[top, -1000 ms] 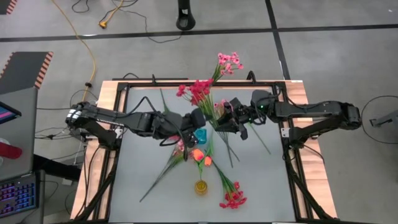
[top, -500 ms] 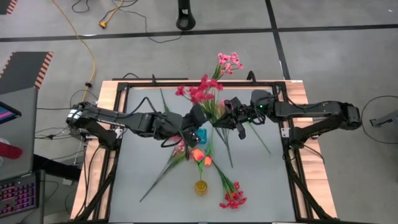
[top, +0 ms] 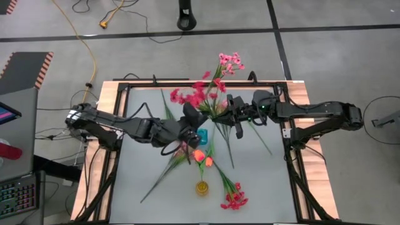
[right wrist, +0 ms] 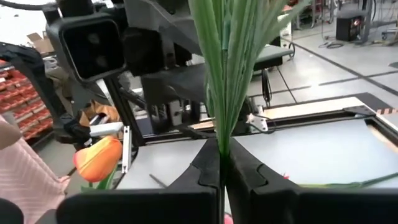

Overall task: Sort flowers into vase by color
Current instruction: Put the middle left red flowers into the blue vase

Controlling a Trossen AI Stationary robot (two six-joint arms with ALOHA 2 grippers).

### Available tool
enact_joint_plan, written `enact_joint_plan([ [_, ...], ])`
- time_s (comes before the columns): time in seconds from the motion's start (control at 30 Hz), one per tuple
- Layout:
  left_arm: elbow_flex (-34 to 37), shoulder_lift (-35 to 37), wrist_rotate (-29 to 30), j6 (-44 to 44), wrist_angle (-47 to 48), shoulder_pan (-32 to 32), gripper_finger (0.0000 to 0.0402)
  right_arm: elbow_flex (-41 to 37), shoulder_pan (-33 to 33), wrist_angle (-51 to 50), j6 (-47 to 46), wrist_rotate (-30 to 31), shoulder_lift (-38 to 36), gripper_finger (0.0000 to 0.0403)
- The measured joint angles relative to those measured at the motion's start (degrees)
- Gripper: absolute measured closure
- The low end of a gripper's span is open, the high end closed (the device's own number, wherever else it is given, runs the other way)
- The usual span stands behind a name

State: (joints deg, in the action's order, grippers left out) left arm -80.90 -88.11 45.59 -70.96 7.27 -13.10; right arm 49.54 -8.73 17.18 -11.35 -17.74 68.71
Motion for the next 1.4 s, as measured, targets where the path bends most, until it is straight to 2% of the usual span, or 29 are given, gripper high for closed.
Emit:
enact_joint_plan([
  [0.1,0.00,1.03,0.15,1.38,0.04,-1.51,0.0300,0.02,0.00,0.01,0.10,0.99,-0.07,0.0368],
  [0.3,0.00,3.03,-0.03,6.62,4.54,-4.56,0.0302,0.02,0.00,0.01,2.57,7.47,-0.07,0.0369],
  [0.47,0.02,5.71,-0.82,20.33,15.14,-6.13,0.0302,0.02,0.20,2.94,4.04,8.84,-0.07,0.0369],
  [0.57,0.02,8.56,-4.67,33.43,24.83,-6.28,0.0302,-0.07,1.29,4.67,6.09,8.83,-0.07,0.0369],
  [0.7,0.02,12.19,-11.30,47.66,34.12,-6.25,0.0302,-1.97,3.18,13.05,9.67,8.81,1.81,0.0368],
  [0.97,0.45,13.72,-12.40,55.77,40.46,-6.45,0.0302,-2.25,4.14,26.76,11.66,8.70,12.83,0.0368],
  [1.1,4.54,14.36,-13.63,56.99,39.99,-6.45,0.0302,-2.27,4.13,31.39,11.87,8.68,16.81,0.0368],
  [1.23,11.27,17.88,-13.81,62.10,38.87,-6.45,0.0302,-2.25,4.11,33.89,14.46,8.68,18.19,0.0368],
  [1.4,22.44,24.42,-13.67,66.19,31.12,-6.45,0.0302,-2.25,4.11,35.41,15.76,8.64,18.66,0.0368],
])
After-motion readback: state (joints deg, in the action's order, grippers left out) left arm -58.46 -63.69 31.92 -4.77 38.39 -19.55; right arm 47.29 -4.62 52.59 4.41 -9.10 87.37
